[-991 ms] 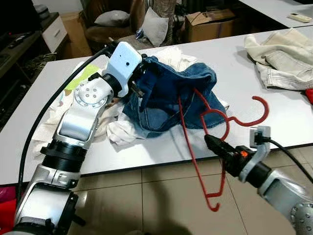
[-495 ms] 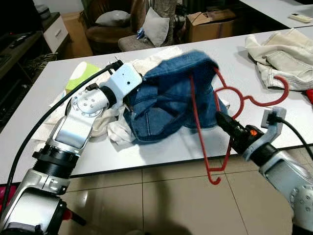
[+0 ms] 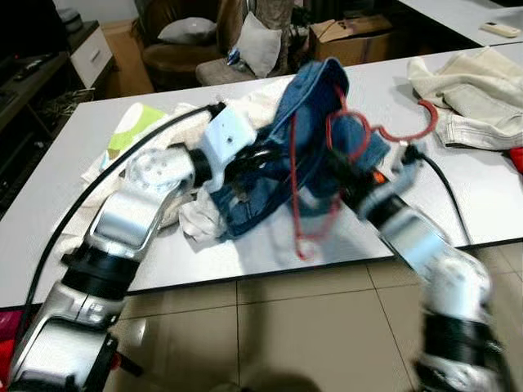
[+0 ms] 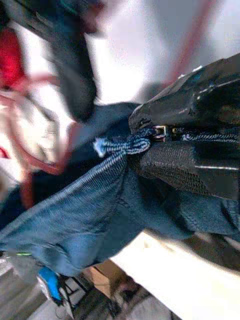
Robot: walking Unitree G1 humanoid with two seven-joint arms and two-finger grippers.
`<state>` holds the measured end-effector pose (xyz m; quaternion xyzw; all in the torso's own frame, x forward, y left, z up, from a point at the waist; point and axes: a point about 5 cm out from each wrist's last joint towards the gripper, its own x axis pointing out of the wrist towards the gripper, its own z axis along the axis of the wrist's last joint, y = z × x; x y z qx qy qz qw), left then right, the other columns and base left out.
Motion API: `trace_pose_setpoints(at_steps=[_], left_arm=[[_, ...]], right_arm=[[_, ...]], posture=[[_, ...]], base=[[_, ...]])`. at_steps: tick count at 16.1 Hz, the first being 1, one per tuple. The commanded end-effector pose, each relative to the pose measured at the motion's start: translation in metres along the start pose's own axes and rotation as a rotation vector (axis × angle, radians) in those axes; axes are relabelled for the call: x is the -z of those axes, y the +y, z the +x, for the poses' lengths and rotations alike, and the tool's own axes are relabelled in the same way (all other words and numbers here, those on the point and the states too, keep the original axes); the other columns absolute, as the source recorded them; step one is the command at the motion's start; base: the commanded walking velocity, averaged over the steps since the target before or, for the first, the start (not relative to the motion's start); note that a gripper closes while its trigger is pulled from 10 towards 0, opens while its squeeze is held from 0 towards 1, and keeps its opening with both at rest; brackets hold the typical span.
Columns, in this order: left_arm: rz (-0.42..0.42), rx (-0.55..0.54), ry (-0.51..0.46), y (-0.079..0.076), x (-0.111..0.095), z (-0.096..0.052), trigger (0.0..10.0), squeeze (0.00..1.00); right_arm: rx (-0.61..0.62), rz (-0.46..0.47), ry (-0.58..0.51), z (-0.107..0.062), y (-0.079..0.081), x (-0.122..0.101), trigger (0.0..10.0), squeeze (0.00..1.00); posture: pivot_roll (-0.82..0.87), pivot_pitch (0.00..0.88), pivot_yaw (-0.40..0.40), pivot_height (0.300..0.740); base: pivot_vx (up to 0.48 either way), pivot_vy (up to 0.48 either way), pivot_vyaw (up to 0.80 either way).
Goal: Hang hanger
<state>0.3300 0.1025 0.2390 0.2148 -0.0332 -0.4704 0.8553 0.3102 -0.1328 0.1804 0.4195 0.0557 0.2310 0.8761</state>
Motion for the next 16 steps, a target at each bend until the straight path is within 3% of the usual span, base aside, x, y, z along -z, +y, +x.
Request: trace_pose_setpoints(at_steps=[1,4,6,7,10,12,14,16], left_arm=[[-0.016,0.026,-0.066,0.005,-0.019,-0.003,0.0,0.00],[-0.034,0.091,-0.060,0.005,-0.029,-0.001,0.0,0.00],[-0.085,0.109,-0.054,0.007,-0.034,0.002,0.0,0.00],[-0.121,0.170,-0.050,0.001,-0.037,0.000,0.0,0.00],[-0.128,0.214,-0.003,-0.004,-0.034,-0.001,0.0,0.00],[-0.111,0.195,0.048,-0.003,-0.029,0.000,0.0,0.00],[-0.109,0.113,0.069,0.005,-0.024,0.000,0.0,0.00],[-0.113,0.131,0.073,0.002,-0.023,-0.001,0.0,0.00]], right_arm=[[0.021,0.019,-0.072,0.006,-0.001,-0.007,10.0,0.00],[0.009,0.158,-0.115,0.021,0.003,-0.003,10.0,0.00],[0.065,0.136,-0.136,0.030,0.001,-0.001,10.0,0.00],[0.114,0.155,-0.180,0.035,-0.002,-0.002,10.0,0.00],[0.139,0.156,-0.233,0.043,0.002,-0.003,10.0,0.00],[0.132,0.203,-0.272,0.049,0.008,-0.002,10.0,0.00],[0.086,0.154,-0.288,0.051,0.017,-0.001,10.0,0.00],[0.068,0.157,-0.326,0.050,0.020,-0.004,10.0,0.00]], posture=[[-0.13,0.000,0.139,0.740],[-0.12,0.000,0.143,0.740],[-0.12,0.000,0.154,0.740],[-0.12,0.000,0.160,0.740],[-0.12,0.000,0.165,0.740],[-0.11,0.000,0.161,0.740],[-0.11,0.000,0.159,0.740],[-0.11,0.000,0.156,0.740]], base=[[0.000,0.000,0.00],[0.000,0.000,0.00],[0.000,0.000,0.00],[0.000,0.000,0.00],[0.000,0.000,0.00],[0.000,0.000,0.00],[0.000,0.000,0.00],[0.000,0.000,0.00]])
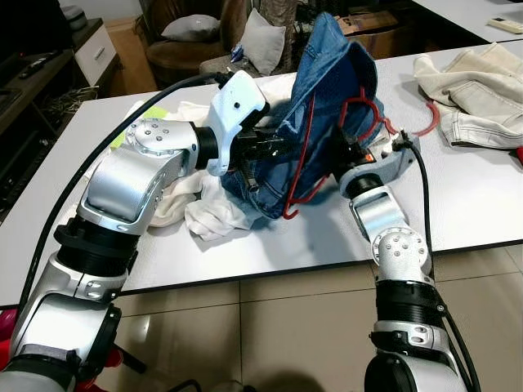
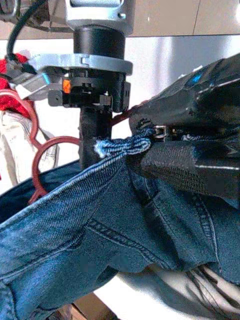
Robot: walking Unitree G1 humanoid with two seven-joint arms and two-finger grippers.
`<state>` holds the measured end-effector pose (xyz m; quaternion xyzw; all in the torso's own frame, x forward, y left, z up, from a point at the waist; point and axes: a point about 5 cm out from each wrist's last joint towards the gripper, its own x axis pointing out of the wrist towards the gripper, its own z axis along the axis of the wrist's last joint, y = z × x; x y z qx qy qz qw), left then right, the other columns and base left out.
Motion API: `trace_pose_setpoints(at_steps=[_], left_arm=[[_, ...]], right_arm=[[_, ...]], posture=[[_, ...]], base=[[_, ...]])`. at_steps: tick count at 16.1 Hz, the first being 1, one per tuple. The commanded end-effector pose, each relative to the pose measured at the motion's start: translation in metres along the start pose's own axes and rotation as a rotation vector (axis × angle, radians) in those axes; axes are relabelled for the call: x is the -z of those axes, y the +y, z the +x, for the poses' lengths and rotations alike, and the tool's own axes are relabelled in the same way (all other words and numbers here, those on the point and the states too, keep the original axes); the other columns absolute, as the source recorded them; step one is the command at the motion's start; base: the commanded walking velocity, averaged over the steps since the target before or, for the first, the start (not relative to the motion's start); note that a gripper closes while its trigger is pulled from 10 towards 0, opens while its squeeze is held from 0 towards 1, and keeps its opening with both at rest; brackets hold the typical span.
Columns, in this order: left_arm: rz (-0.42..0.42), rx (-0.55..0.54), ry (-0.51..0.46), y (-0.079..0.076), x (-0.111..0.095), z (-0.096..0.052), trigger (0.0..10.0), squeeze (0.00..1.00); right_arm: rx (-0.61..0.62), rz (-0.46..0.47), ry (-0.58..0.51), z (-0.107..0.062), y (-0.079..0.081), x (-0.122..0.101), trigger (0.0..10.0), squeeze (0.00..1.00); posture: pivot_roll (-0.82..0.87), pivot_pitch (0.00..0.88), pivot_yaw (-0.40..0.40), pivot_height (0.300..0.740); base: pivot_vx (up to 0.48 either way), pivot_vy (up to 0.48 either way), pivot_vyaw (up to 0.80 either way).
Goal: Hang hanger
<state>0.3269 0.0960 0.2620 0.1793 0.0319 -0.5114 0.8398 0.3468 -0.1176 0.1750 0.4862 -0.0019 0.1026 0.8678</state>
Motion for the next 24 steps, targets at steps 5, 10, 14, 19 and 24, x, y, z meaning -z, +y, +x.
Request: trace_pose_setpoints(at_steps=[5,10,14,19,24], left_arm=[[-0.063,0.221,0.002,-0.036,0.004,0.009,0.0,0.00],[-0.161,0.320,-0.025,-0.057,0.005,0.017,0.0,0.00],[-0.247,0.342,-0.116,-0.063,-0.006,0.023,0.0,0.00],[-0.405,0.269,-0.412,-0.035,-0.053,0.011,0.0,0.00],[-0.346,-0.009,-0.501,0.018,-0.074,-0.017,0.0,0.00]], right_arm=[[-0.137,0.108,-0.140,0.011,0.039,-0.006,10.0,0.00],[-0.156,0.182,-0.137,0.017,0.047,-0.001,10.0,0.00],[-0.207,0.254,-0.099,0.020,0.057,0.005,10.0,0.00],[-0.180,-0.248,0.095,0.013,0.038,0.034,10.0,0.00],[-0.077,-0.484,0.203,-0.002,0.001,0.025,10.0,0.00]], posture=[[-0.11,0.000,0.151,0.740],[-0.11,0.000,0.144,0.740],[-0.11,0.000,0.140,0.740],[-0.11,0.000,0.130,0.740],[-0.11,0.000,0.132,0.740]], base=[[0.000,0.000,0.00],[0.000,0.000,0.00],[0.000,0.000,0.00],[0.000,0.000,0.00],[0.000,0.000,0.00]])
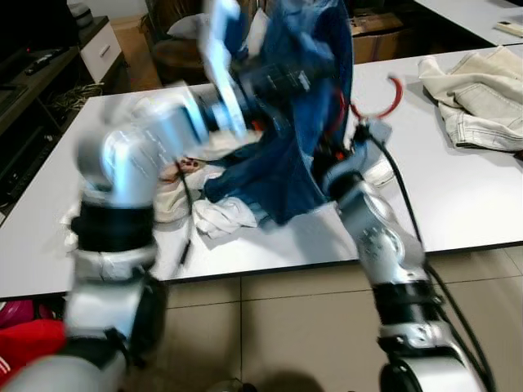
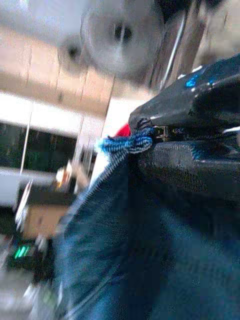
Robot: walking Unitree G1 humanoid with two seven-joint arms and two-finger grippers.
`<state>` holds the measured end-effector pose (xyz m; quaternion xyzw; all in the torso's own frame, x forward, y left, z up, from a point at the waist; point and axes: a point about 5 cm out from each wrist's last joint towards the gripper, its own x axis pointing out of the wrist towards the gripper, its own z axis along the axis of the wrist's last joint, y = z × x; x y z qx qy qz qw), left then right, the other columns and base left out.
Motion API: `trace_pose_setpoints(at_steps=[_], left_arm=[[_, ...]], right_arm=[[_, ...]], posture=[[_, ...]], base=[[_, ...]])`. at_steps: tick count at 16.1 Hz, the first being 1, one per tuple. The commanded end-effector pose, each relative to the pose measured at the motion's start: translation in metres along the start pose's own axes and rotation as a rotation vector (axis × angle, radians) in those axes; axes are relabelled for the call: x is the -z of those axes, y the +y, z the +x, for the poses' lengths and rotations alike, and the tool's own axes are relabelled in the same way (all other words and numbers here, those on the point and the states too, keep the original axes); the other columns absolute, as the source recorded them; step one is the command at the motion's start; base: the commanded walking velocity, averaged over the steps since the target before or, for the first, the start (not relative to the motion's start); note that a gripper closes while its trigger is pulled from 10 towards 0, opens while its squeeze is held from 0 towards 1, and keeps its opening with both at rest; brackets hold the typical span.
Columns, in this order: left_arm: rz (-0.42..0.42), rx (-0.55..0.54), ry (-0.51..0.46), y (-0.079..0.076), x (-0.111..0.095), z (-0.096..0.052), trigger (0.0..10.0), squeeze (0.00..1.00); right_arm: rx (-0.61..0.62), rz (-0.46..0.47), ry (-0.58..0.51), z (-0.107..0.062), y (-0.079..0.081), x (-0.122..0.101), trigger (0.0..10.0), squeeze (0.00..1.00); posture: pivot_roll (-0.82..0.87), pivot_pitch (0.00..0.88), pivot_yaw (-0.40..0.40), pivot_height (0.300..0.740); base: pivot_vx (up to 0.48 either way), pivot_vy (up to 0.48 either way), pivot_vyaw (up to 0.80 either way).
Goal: Hang hanger
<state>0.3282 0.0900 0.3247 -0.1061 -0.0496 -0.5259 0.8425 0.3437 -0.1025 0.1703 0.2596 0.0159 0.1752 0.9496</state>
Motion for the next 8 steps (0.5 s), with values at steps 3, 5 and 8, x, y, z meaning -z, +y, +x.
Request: trace_pose_setpoints(at_steps=[3,5,8], left_arm=[[0.374,-0.311,0.014,0.035,-0.035,-0.020,0.0,0.00],[0.468,-0.401,0.056,0.045,-0.039,-0.027,0.0,0.00],[0.517,-0.522,0.236,0.073,-0.015,-0.041,0.0,0.00]], right_arm=[[-0.070,0.028,0.134,-0.017,-0.007,-0.008,10.0,0.00],[-0.128,0.030,0.167,-0.026,-0.006,-0.015,10.0,0.00],[-0.303,0.131,0.134,-0.048,0.012,-0.055,10.0,0.00]], posture=[[-0.12,0.000,0.139,0.740],[-0.12,0.000,0.140,0.740],[-0.12,0.000,0.144,0.740]], base=[[0.000,0.000,0.00],[0.000,0.000,0.00],[0.000,0.000,0.00]])
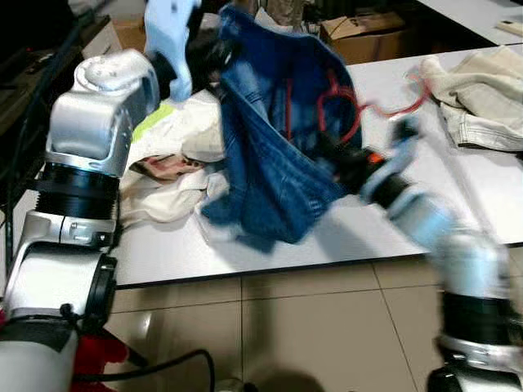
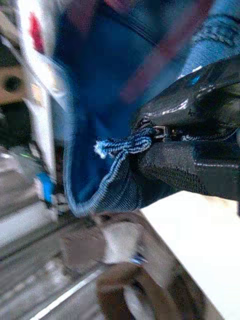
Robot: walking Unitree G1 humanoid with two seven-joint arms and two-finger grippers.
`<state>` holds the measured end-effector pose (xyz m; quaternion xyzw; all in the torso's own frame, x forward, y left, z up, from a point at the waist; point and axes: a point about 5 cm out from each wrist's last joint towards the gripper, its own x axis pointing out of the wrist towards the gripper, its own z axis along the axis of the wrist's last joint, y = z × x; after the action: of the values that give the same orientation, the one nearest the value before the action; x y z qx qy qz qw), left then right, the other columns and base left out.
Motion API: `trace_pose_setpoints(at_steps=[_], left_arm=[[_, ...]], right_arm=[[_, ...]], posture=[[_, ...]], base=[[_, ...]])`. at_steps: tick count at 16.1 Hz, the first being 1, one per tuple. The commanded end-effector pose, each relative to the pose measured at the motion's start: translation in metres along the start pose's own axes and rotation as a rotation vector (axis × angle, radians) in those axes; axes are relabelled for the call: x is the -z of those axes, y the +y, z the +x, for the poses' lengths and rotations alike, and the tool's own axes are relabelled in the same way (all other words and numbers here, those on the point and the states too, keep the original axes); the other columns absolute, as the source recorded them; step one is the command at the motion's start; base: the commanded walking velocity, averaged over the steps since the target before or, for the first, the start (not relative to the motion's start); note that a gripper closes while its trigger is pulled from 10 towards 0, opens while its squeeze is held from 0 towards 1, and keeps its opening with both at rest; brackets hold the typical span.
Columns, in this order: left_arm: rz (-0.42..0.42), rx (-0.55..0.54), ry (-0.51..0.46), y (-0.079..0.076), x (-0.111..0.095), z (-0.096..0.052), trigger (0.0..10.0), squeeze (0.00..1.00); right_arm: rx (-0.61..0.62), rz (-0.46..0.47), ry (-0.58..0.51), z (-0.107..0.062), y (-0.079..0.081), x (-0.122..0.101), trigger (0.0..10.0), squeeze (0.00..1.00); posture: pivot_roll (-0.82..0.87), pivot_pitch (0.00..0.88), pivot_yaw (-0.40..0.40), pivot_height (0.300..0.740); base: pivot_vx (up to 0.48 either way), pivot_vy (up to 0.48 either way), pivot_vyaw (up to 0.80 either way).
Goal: Hang hanger
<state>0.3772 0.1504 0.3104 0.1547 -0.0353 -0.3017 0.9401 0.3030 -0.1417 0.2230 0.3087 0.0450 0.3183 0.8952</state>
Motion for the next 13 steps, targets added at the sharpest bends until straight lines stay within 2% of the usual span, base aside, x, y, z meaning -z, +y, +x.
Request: trace_pose_setpoints(at_steps=[1,2,3,5,6,8,9,10,12,13], left_arm=[[0.034,-0.066,0.113,0.010,0.027,-0.005,0.0,0.00],[0.017,-0.067,0.148,0.009,0.039,-0.006,0.0,0.00],[-0.045,-0.068,0.226,0.005,0.068,-0.009,0.0,0.00],[-0.092,-0.053,0.349,-0.006,0.112,-0.015,0.0,0.00],[-0.113,-0.040,0.384,-0.012,0.126,-0.018,0.0,0.00],[-0.145,-0.007,0.420,-0.025,0.145,-0.023,0.0,0.00],[-0.242,0.025,0.376,-0.042,0.155,-0.026,0.4,0.00],[-0.335,0.024,0.304,-0.048,0.154,-0.026,10.0,0.00],[-0.480,-0.034,0.159,-0.048,0.144,-0.028,10.0,0.00],[-0.485,-0.053,0.142,-0.046,0.142,-0.029,10.0,0.00]], right_arm=[[-0.062,0.019,0.006,-0.007,0.015,-0.009,10.0,0.00],[-0.072,0.022,-0.001,-0.009,0.018,-0.013,10.0,0.00],[-0.105,0.037,-0.026,-0.013,0.026,-0.022,10.0,0.00],[-0.130,0.049,-0.055,-0.015,0.036,-0.032,10.0,0.00],[-0.133,0.053,-0.067,-0.015,0.039,-0.035,10.0,0.00],[-0.127,0.072,-0.080,-0.016,0.045,-0.039,10.0,0.00],[-0.123,0.068,-0.078,-0.015,0.048,-0.041,10.0,0.00],[-0.111,0.068,-0.070,-0.015,0.050,-0.041,10.0,0.00],[-0.065,0.040,-0.050,-0.014,0.047,-0.040,10.0,0.00],[-0.052,0.033,-0.044,-0.014,0.046,-0.039,10.0,0.00]], posture=[[-0.12,0.000,0.148,0.740],[-0.12,0.000,0.148,0.740],[-0.12,0.000,0.149,0.740],[-0.13,0.000,0.150,0.740],[-0.13,0.000,0.153,0.740],[-0.14,0.000,0.154,0.740],[-0.14,0.000,0.153,0.740],[-0.14,0.000,0.146,0.740],[-0.14,0.000,0.134,0.740],[-0.14,0.000,0.131,0.740]], base=[[0.000,0.000,0.00],[0.000,0.000,0.00],[0.000,0.000,0.00],[0.000,0.000,0.00],[0.000,0.000,0.00],[0.000,0.000,0.00],[0.000,0.000,0.00],[0.000,0.000,0.00],[0.000,0.000,0.00],[0.000,0.000,0.00]])
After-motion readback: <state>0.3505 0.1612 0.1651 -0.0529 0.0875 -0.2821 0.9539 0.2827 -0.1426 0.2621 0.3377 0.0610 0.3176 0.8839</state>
